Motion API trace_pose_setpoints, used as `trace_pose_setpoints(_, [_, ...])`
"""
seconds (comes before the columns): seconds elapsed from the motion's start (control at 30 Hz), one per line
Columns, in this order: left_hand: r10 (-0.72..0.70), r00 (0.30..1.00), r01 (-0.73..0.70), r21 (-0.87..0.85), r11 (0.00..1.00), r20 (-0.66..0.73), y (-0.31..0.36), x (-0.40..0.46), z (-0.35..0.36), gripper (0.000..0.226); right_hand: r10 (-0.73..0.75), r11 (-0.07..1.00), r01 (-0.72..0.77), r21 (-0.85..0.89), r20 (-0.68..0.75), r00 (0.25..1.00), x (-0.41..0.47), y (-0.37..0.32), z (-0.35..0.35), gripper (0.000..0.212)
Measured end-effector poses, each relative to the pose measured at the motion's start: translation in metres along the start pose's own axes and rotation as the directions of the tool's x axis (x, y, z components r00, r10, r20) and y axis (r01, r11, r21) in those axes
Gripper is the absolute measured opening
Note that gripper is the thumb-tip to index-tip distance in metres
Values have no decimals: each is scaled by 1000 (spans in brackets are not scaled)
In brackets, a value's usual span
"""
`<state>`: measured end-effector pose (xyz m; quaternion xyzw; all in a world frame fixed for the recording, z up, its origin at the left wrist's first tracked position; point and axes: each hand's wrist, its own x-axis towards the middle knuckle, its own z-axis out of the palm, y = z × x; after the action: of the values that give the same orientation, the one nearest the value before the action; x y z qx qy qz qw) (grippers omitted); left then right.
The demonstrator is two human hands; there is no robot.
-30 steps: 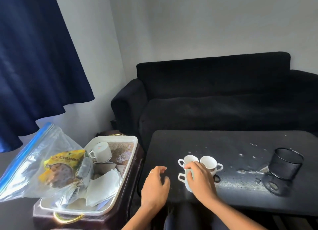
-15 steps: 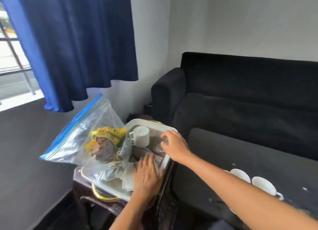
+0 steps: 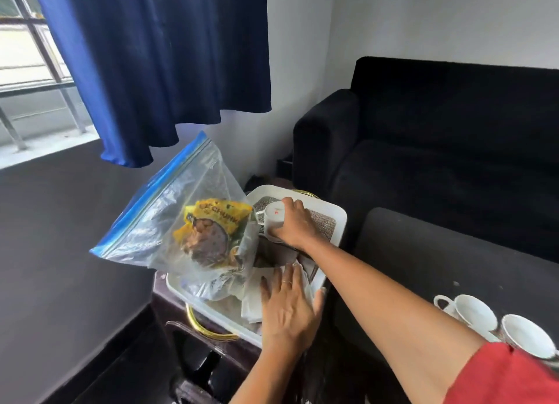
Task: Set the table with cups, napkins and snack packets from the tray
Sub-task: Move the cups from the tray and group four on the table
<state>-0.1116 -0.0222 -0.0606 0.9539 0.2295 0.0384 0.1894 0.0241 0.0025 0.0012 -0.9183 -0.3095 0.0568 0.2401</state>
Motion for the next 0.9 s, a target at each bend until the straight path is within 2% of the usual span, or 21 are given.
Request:
trace_pose_setpoints(0.2, [-20,999,21,-13,1000,28,1,2,-1,72,65,989,-55,137,-74,995,-29,8,-11,68])
trace_pose_setpoints(0.3, [-24,999,25,-14,1000,35,2,1,-4,72,54,977,-23,212,-140,989,-52,14,-18,63])
trace_pose_setpoints(0.5, [3,1000,-2,50,999,-5,10,-2,-10,75,103,931,-12,366,-231,967,-95,32,-40,68])
trace_pose_setpoints(0.6, [78,996,-72,103,992,-48,26,-8,-10,75,185,837,-14,547,-260,948,-118,44,-51,65])
trace_pose_setpoints(0.67, [136,989,-131,79,988,-64,42,-13,-8,70,246,762,-23,647,-258,934,-131,53,-56,65])
trace_pose_setpoints(0.8, [61,998,-64,-184,981,-22,78,-21,-12,49,384,622,-33,782,-268,884,-153,72,-69,59])
trace_pose_setpoints(0.9, [30,999,-43,-365,930,-41,96,-25,-19,33,457,462,-29,886,-211,864,-165,83,-81,56])
